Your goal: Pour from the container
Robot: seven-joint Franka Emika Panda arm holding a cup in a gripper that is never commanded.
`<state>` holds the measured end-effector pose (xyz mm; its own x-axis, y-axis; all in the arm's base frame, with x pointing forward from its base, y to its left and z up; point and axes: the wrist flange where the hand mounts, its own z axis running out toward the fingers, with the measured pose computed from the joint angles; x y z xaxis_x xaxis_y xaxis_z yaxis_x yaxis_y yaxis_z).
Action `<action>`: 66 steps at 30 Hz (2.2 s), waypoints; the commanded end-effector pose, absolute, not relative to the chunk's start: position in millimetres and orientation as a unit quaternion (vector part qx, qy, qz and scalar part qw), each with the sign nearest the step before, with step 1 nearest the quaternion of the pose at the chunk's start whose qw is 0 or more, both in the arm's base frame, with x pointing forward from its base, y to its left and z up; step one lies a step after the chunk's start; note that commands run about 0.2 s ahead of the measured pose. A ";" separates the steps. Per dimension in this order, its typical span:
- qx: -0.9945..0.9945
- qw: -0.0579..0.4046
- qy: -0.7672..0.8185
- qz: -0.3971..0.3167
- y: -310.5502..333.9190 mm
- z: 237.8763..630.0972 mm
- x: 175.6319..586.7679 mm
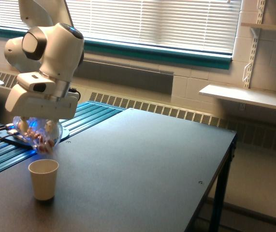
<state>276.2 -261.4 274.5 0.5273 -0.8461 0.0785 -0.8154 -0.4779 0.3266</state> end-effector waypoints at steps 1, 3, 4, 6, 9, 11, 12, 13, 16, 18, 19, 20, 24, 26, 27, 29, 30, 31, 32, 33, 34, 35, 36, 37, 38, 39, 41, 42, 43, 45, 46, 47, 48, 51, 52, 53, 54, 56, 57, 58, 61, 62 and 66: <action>0.873 0.159 -0.458 -0.054 -266.3 268.4 284.7; 0.875 0.156 -0.456 -0.053 -267.0 266.6 285.9; 0.876 0.157 -0.452 -0.054 -266.5 265.2 286.2; 0.881 0.154 -0.444 -0.053 -264.8 262.7 287.1; 0.886 0.153 -0.434 -0.055 -262.0 260.6 287.5; 0.888 0.150 -0.431 -0.056 -260.2 259.8 287.2; 0.888 0.148 -0.431 -0.057 -259.3 259.8 287.1; 0.889 0.147 -0.430 -0.059 -258.4 259.9 287.2; 0.891 0.142 -0.426 -0.068 -255.4 260.2 287.5; 0.890 0.135 -0.429 -0.074 -254.1 261.3 288.3; 0.890 0.132 -0.430 -0.076 -253.6 261.5 288.4; 0.889 0.129 -0.433 -0.078 -253.2 262.0 288.6; 0.885 0.128 -0.437 -0.095 -251.2 261.0 288.0; 0.883 0.129 -0.438 -0.110 -251.0 258.6 286.5; 0.882 0.129 -0.438 -0.114 -251.2 257.9 286.1; 0.880 0.131 -0.437 -0.127 -252.2 255.8 285.0; 0.879 0.133 -0.439 -0.131 -253.6 255.2 284.7; 0.878 0.133 -0.440 -0.133 -254.7 255.1 284.7; 0.876 0.132 -0.445 -0.134 -256.7 255.4 285.0; 0.873 0.131 -0.450 -0.135 -259.1 256.1 285.9; 0.871 0.131 -0.454 -0.136 -261.1 256.6 286.8; 0.870 0.131 -0.456 -0.137 -262.2 256.8 287.2; 0.869 0.131 -0.458 -0.138 -263.4 256.8 287.9; 0.867 0.130 -0.461 -0.139 -264.6 256.8 288.6; 0.865 0.128 -0.465 -0.140 -266.1 257.1 289.6; 0.864 0.126 -0.467 -0.139 -266.8 257.3 290.4; 0.862 0.123 -0.472 -0.141 -268.6 257.4 291.7; 0.861 0.122 -0.474 -0.142 -269.5 257.4 292.4; 0.861 0.122 -0.474 -0.142 -269.9 257.3 292.9; 0.860 0.122 -0.474 -0.142 -270.5 256.8 293.7; 0.860 0.122 -0.474 -0.142 -270.8 256.5 293.9; 0.860 0.121 -0.476 -0.142 -271.2 256.5 294.1; 0.856 0.118 -0.483 -0.142 -273.3 258.1 295.1; 0.851 0.110 -0.494 -0.141 -277.1 261.4 299.5; 0.851 0.109 -0.494 -0.141 -277.5 261.4 300.2; 0.851 0.109 -0.494 -0.141 -277.8 261.2 300.6; 0.851 0.109 -0.494 -0.141 -278.1 261.0 300.9; 0.848 0.103 -0.500 -0.142 -278.6 261.3 301.6; 0.847 0.102 -0.501 -0.143 -278.9 261.1 301.5; 0.844 0.099 -0.506 -0.146 -279.5 260.8 300.9; 0.844 0.096 -0.508 -0.145 -280.2 260.9 302.0; 0.844 0.093 -0.508 -0.144 -280.4 260.9 302.3; 0.844 0.091 -0.510 -0.142 -279.6 261.4 302.8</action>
